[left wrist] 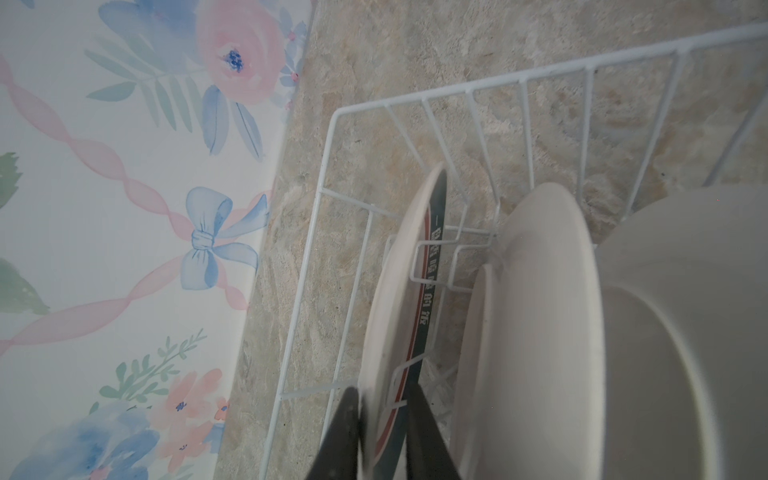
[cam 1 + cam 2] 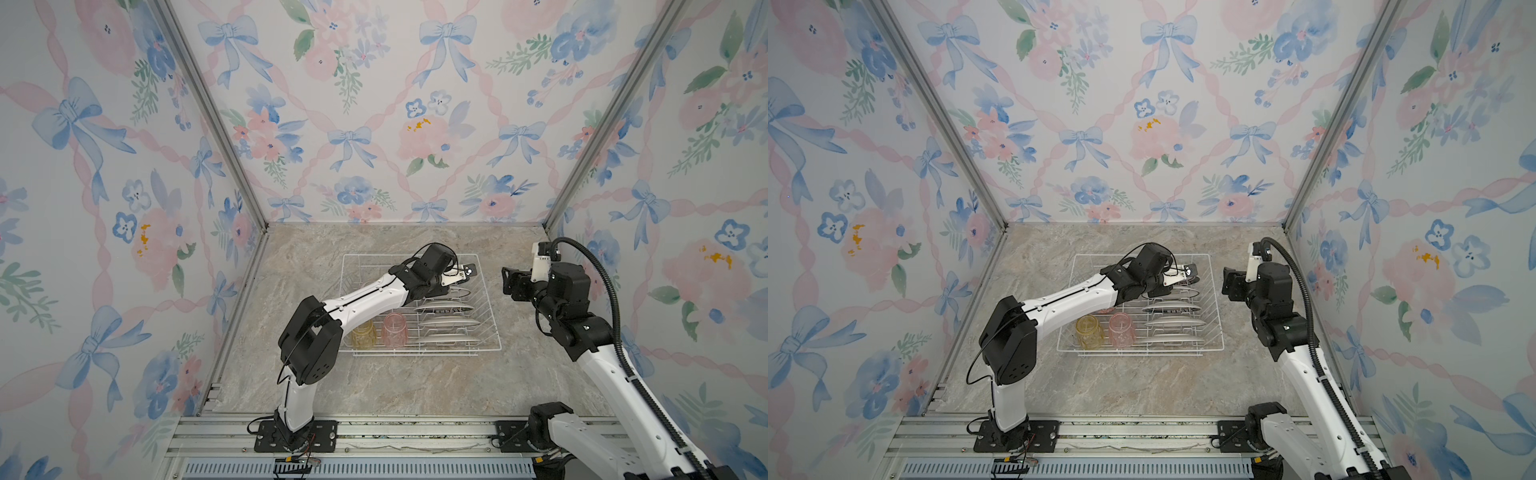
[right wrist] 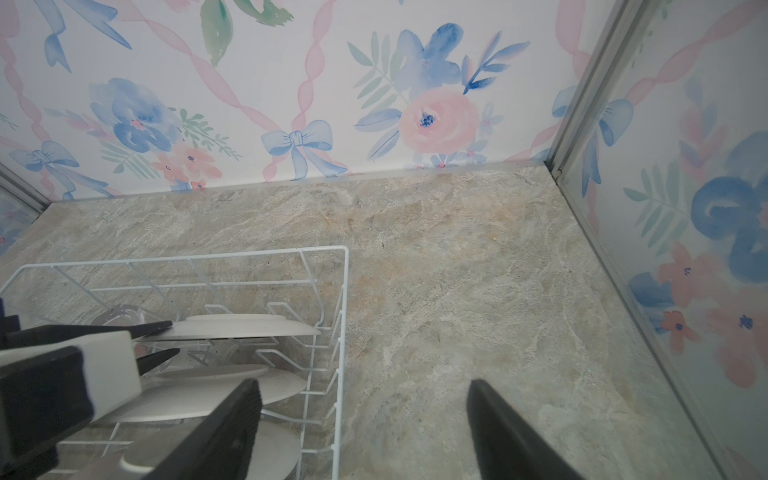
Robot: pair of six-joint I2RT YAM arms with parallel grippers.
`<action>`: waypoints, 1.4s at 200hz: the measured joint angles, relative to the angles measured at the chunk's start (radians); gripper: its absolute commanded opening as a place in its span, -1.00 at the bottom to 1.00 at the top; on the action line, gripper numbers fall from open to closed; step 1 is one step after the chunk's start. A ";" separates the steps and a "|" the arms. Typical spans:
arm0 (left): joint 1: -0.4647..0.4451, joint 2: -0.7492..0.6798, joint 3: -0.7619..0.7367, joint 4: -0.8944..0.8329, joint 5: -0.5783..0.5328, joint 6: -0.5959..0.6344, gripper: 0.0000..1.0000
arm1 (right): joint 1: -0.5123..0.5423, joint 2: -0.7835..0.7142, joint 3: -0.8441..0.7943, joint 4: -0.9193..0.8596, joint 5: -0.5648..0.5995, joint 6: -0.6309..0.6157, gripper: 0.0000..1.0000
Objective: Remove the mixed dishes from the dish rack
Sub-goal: 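Grasp the green-rimmed plate's edge with the left gripper and lift it upright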
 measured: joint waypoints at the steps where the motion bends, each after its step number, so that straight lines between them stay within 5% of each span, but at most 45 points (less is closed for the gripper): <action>1: 0.000 0.000 0.000 0.000 0.000 0.000 -0.70 | 0.000 0.000 0.000 0.000 0.000 0.000 0.61; 132: 0.010 0.016 -0.013 0.072 -0.111 0.045 -1.00 | 0.000 0.005 0.000 0.001 0.000 0.001 0.61; 280: 0.003 -0.138 -0.180 0.324 -0.180 0.104 -1.00 | 0.000 0.005 -0.004 0.002 -0.003 0.009 0.61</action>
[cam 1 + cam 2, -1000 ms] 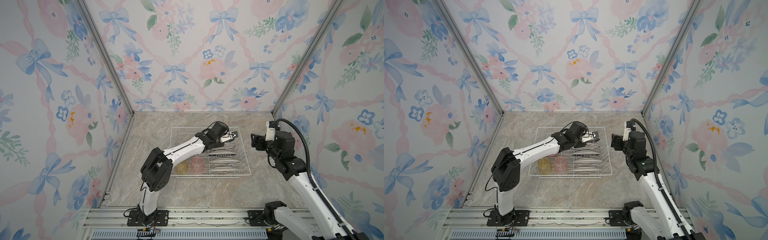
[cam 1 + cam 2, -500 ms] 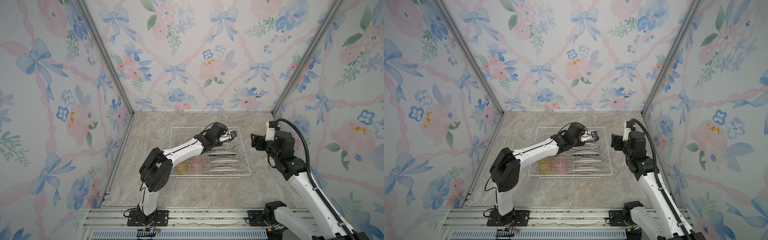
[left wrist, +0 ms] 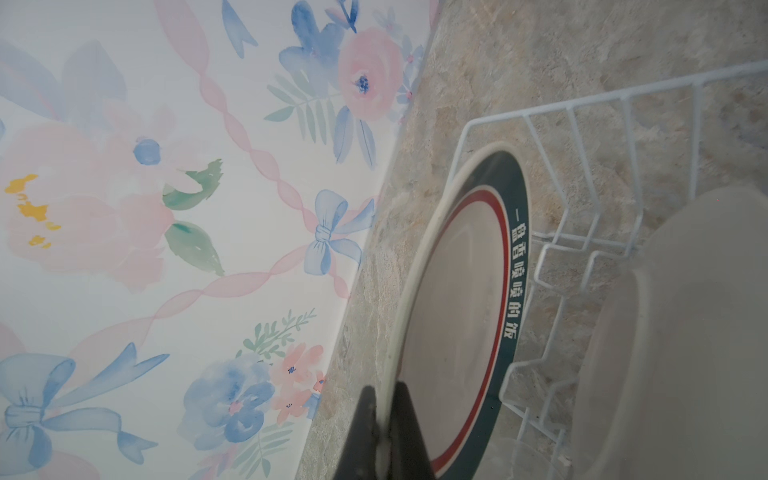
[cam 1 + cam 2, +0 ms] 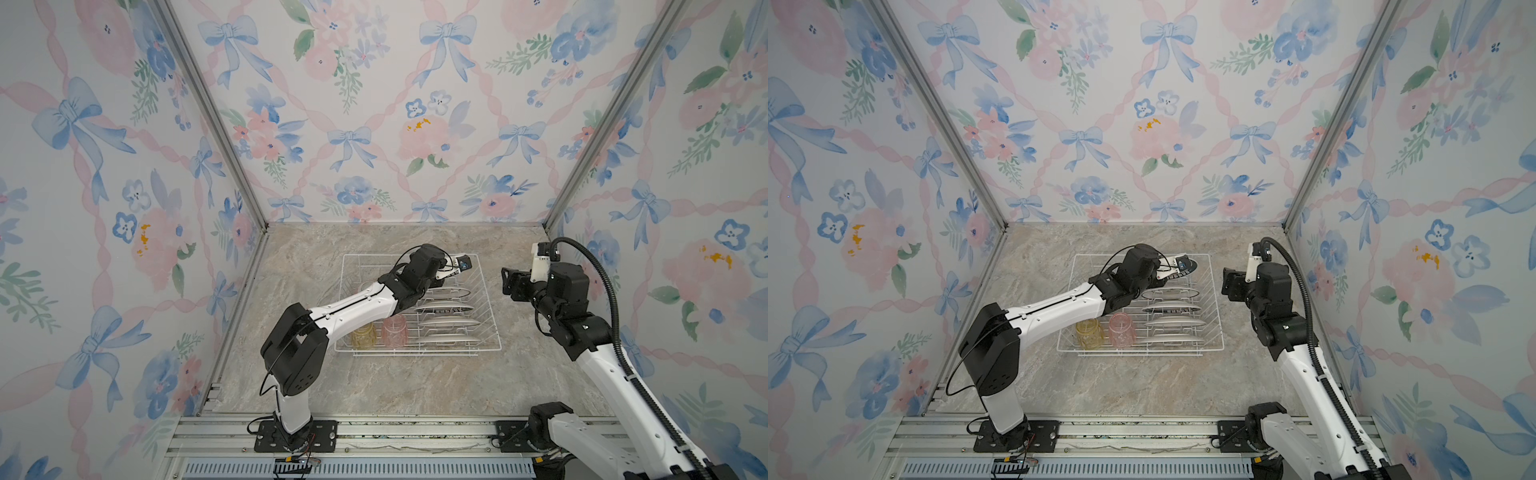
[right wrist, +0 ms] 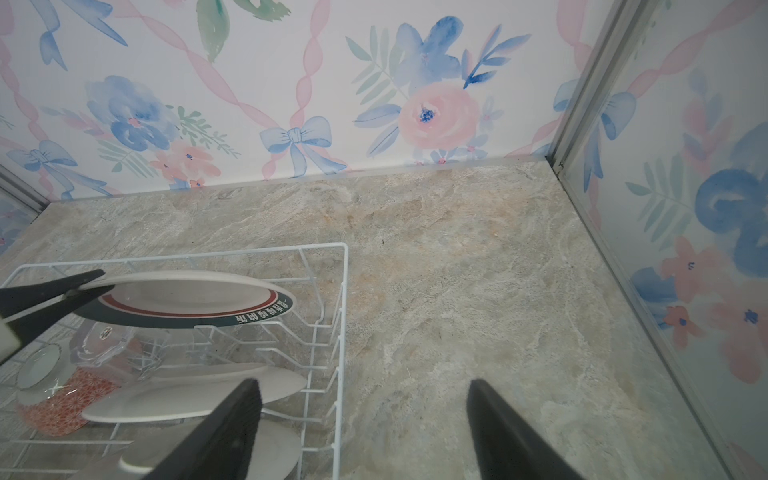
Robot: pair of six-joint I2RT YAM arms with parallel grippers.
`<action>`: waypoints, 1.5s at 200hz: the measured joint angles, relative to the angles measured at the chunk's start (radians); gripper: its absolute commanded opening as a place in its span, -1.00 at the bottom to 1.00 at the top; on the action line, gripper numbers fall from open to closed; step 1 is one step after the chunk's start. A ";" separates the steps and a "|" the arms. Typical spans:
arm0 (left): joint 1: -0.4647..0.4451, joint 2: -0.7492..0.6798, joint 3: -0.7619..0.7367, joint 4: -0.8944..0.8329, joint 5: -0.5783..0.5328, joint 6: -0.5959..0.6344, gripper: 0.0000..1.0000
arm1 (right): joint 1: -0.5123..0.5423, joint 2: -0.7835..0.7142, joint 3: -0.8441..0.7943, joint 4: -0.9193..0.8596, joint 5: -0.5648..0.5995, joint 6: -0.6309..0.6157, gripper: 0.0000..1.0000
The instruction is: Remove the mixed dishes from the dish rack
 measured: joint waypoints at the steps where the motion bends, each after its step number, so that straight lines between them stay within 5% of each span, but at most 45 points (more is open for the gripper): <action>1: 0.000 -0.001 0.000 0.000 0.000 0.000 -1.00 | 0.000 0.000 0.000 0.000 0.000 0.000 0.61; 48: 0.000 -0.067 0.000 -0.002 0.027 -0.031 -1.00 | -0.001 0.006 -0.005 0.025 -0.069 0.000 0.57; 87: 0.010 -0.112 0.017 -0.054 0.101 -0.115 -1.00 | -0.031 0.006 -0.033 0.090 -0.202 0.016 0.30; 128: 0.092 -0.182 0.017 -0.101 0.233 -0.267 -1.00 | -0.121 0.007 -0.087 0.181 -0.373 0.075 0.20; 164: 0.132 -0.223 0.016 -0.082 0.236 -0.330 -1.00 | -0.133 0.030 -0.092 0.223 -0.441 0.106 0.09; 300: 0.203 -0.236 -0.003 -0.061 0.342 -0.458 -1.00 | -0.118 0.127 -0.114 0.346 -0.612 0.160 0.06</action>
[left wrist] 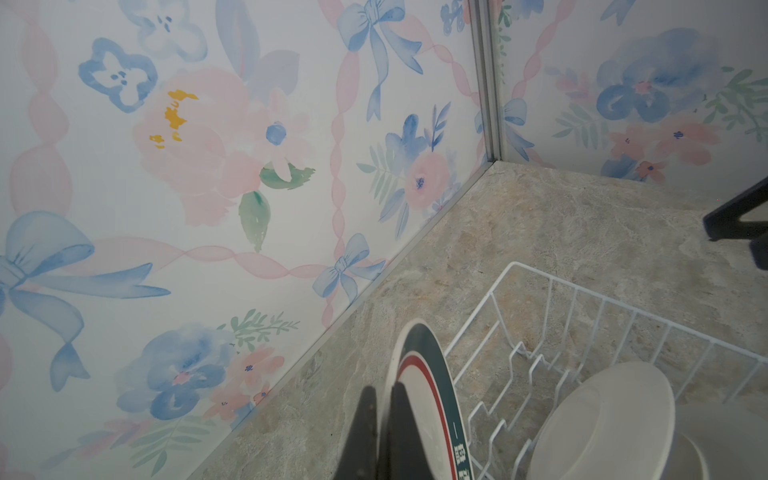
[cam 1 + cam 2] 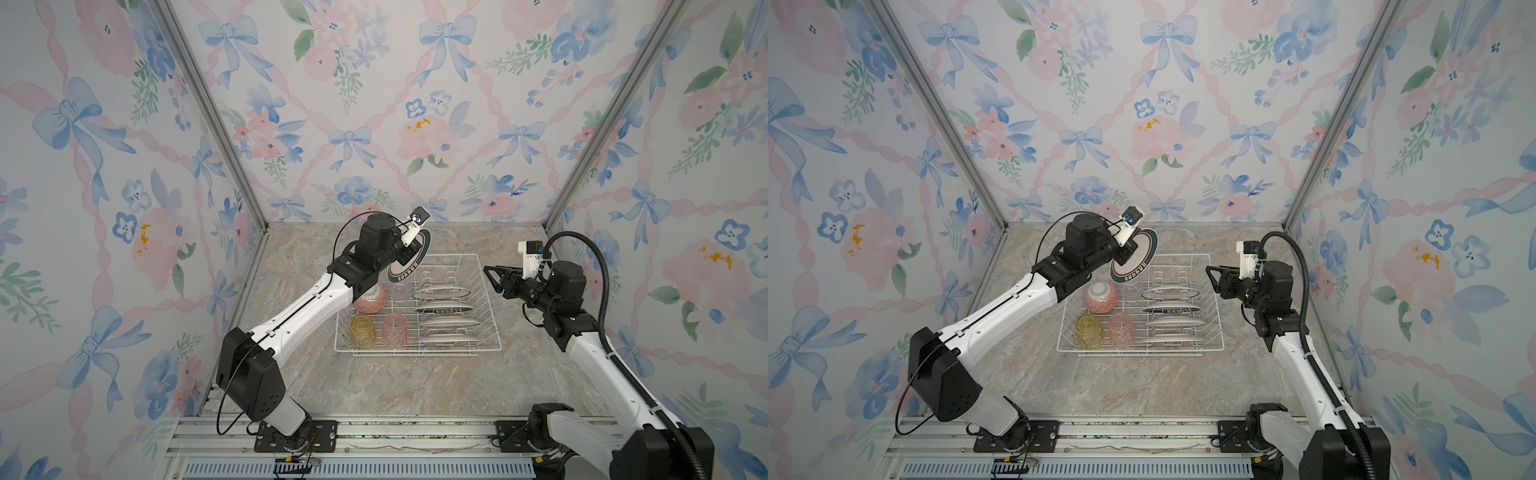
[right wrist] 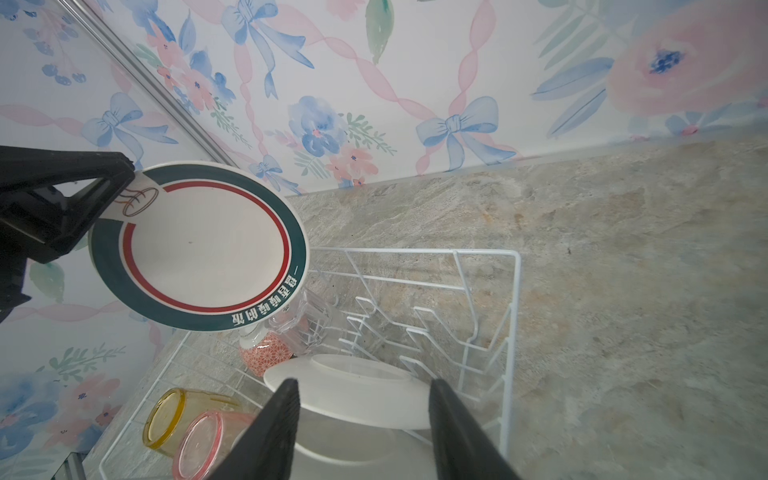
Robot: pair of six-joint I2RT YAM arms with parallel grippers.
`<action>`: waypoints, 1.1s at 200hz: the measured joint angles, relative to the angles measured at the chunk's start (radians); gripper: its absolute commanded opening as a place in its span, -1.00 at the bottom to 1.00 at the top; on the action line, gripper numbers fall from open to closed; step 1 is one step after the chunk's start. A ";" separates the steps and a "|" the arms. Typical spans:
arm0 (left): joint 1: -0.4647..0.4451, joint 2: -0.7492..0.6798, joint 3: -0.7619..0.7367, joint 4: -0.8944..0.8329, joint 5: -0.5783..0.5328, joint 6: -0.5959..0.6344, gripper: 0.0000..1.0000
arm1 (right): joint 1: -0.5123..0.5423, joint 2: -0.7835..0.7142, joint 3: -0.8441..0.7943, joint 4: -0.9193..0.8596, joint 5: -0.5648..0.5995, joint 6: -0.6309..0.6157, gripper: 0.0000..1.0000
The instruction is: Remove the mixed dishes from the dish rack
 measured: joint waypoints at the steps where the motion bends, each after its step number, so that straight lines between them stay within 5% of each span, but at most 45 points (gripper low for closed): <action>1: 0.000 0.000 0.000 0.000 0.000 0.000 -1.00 | 0.000 0.000 0.000 0.000 0.000 0.000 0.06; 131: 0.000 0.000 -0.003 0.019 0.025 -0.019 -1.00 | 0.074 0.085 0.014 0.005 0.000 -0.023 0.16; 220: 0.000 -0.085 -0.146 0.031 -0.066 -0.090 -1.00 | 0.197 0.115 0.188 -0.176 0.016 -0.175 0.28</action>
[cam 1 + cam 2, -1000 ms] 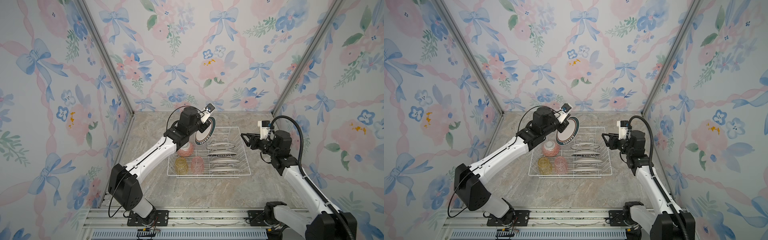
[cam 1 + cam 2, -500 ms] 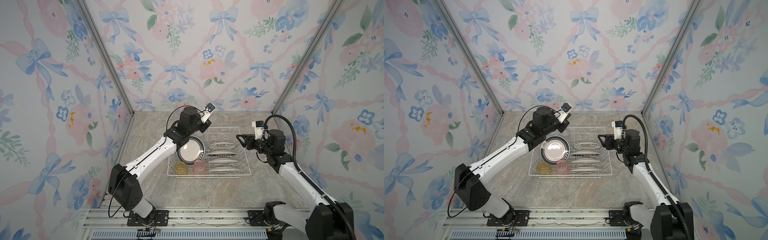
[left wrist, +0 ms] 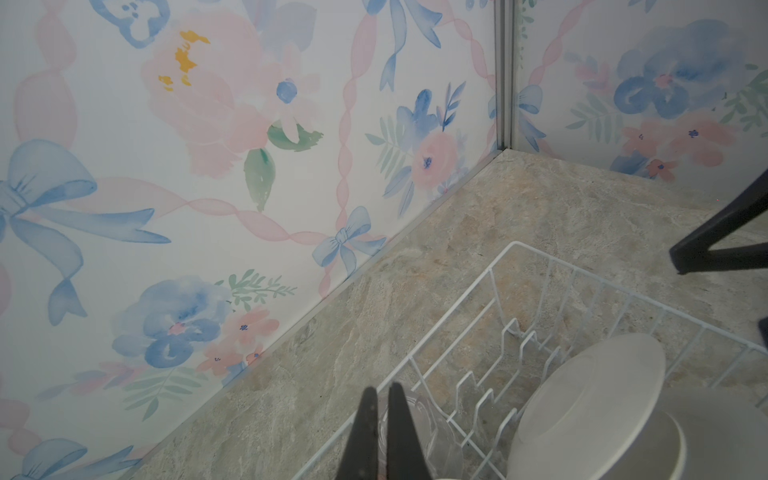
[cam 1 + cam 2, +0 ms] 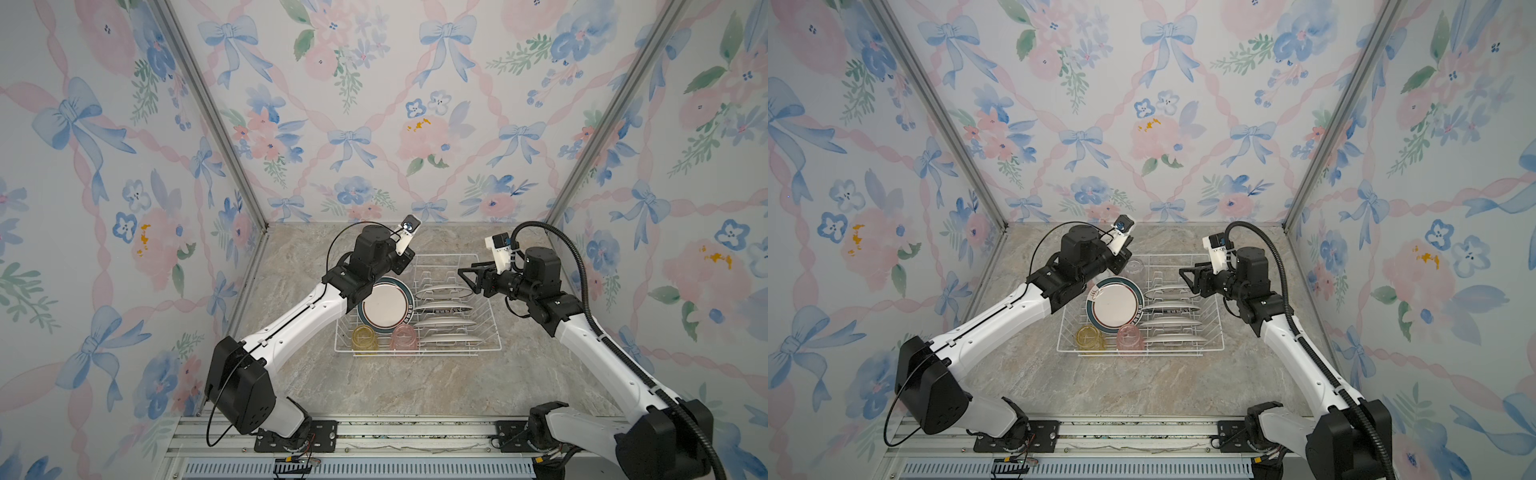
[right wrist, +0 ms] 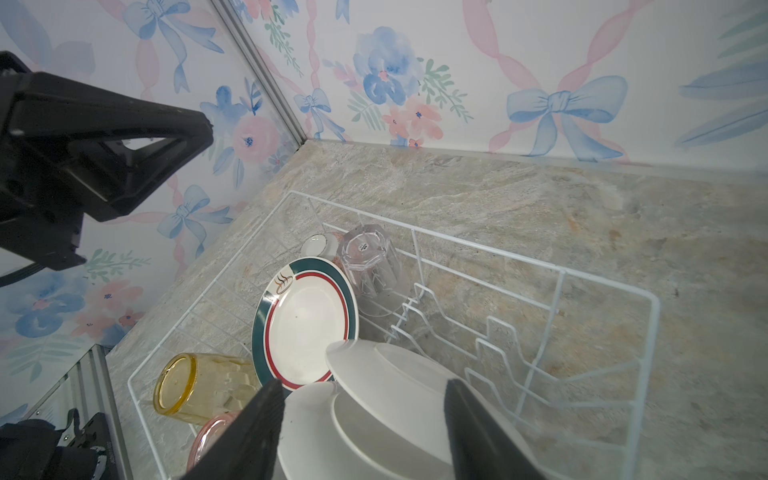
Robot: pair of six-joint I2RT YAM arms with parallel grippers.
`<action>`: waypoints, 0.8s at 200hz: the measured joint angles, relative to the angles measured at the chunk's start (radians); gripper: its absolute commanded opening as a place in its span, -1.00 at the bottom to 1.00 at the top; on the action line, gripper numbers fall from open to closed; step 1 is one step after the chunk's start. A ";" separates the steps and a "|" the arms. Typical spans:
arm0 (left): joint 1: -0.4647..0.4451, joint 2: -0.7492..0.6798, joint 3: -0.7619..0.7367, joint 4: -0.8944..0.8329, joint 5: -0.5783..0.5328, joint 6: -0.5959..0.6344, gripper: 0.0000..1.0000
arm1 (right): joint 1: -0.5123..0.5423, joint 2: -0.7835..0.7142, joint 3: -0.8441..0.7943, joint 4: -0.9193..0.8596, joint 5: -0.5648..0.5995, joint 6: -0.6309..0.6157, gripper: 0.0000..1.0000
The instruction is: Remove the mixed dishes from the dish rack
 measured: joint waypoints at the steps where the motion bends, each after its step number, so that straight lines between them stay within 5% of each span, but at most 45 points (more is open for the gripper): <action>1: 0.000 -0.001 -0.001 0.000 0.000 -0.001 -0.99 | 0.001 0.001 0.002 -0.001 0.000 -0.002 0.28; 86: 0.008 -0.097 -0.150 -0.010 -0.083 -0.122 -0.55 | 0.127 0.025 0.069 -0.218 0.198 -0.194 0.12; 96: 0.014 -0.100 -0.156 -0.016 -0.087 -0.140 -0.03 | 0.150 0.025 0.069 -0.237 0.237 -0.217 0.09; 103: 0.020 -0.100 -0.163 -0.017 -0.089 -0.157 0.14 | 0.166 0.025 0.069 -0.247 0.266 -0.233 0.06; 160: 0.096 -0.103 -0.240 -0.053 -0.002 -0.282 -0.07 | 0.277 0.027 0.072 -0.286 0.462 -0.341 0.03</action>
